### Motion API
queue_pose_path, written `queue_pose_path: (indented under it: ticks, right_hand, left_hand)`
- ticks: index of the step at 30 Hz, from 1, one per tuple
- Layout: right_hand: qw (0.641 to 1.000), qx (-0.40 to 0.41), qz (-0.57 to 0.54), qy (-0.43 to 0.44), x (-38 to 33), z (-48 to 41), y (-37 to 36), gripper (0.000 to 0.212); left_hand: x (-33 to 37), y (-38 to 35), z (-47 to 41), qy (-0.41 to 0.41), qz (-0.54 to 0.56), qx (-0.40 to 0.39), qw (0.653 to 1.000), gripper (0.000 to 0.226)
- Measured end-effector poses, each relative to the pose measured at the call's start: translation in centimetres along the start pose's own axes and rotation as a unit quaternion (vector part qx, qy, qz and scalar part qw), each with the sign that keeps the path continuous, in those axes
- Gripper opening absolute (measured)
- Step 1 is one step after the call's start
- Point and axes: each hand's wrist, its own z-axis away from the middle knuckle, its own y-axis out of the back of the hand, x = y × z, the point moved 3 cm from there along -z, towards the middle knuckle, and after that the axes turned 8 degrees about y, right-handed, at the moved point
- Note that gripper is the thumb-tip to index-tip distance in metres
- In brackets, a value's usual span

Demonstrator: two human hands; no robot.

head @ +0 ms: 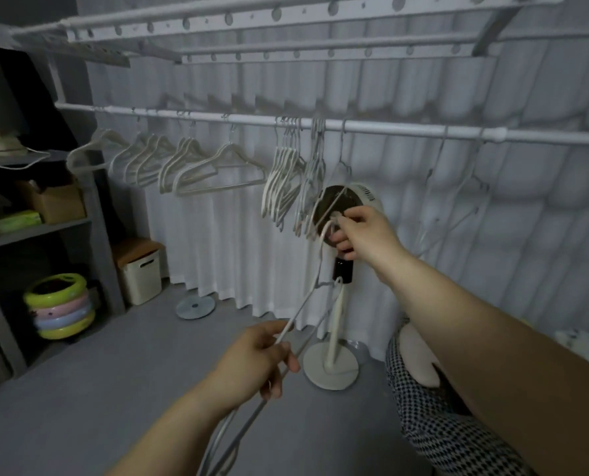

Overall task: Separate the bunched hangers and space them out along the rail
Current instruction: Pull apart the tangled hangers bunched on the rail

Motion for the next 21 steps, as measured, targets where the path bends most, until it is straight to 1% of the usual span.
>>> queue_pose_path:
  ticks: [2,4,6,7,9,11,14,16,17,19,21]
  right_hand:
    - [0.986,0.001,0.155,0.052,0.8,-1.2,2.5,0.032]
    - [0.954,-0.018,0.291,0.066,1.6,-2.7,5.1,0.032]
    - [0.921,-0.007,0.382,0.078,2.2,-4.8,8.1,0.031]
    - [0.909,0.008,0.408,0.090,2.5,-6.3,9.9,0.031]
    - [0.898,0.019,0.428,0.098,3.3,-8.9,12.5,0.030]
    - [0.894,-0.003,0.438,0.096,4.8,-11.1,14.7,0.027]
    - [0.906,-0.050,0.407,0.100,7.2,-13.3,16.1,0.027]
    - [0.910,-0.041,0.394,0.125,8.1,-14.2,16.4,0.031]
    - [0.905,-0.036,0.398,0.149,8.4,-14.7,16.4,0.033]
    - [0.890,-0.052,0.411,0.189,8.8,-15.6,16.0,0.036]
    - [0.878,-0.079,0.431,0.194,9.3,-16.3,15.5,0.037]
  left_hand:
    - [1.0,-0.7,-1.8,-0.015,0.015,-0.005,1.000,0.023]
    - [2.5,-1.3,-3.8,-0.028,0.026,-0.011,0.999,0.023]
    - [4.1,-2.3,-6.1,-0.037,0.036,-0.010,0.999,0.026]
    - [5.0,-2.9,-7.7,-0.044,0.042,-0.011,0.998,0.027]
    - [6.8,-4.0,-10.2,-0.059,0.044,-0.012,0.997,0.027]
    - [8.8,-5.5,-12.9,-0.080,0.032,-0.020,0.996,0.028]
    - [11.6,-7.7,-16.5,-0.103,0.028,-0.024,0.994,0.031]
    - [13.0,-8.7,-18.6,-0.118,0.034,-0.011,0.992,0.032]
    - [13.6,-8.9,-19.5,-0.126,0.039,-0.002,0.991,0.032]
    - [14.5,-8.9,-21.1,-0.134,0.056,0.015,0.989,0.032]
    - [15.4,-8.7,-22.4,-0.140,0.072,0.030,0.987,0.032]
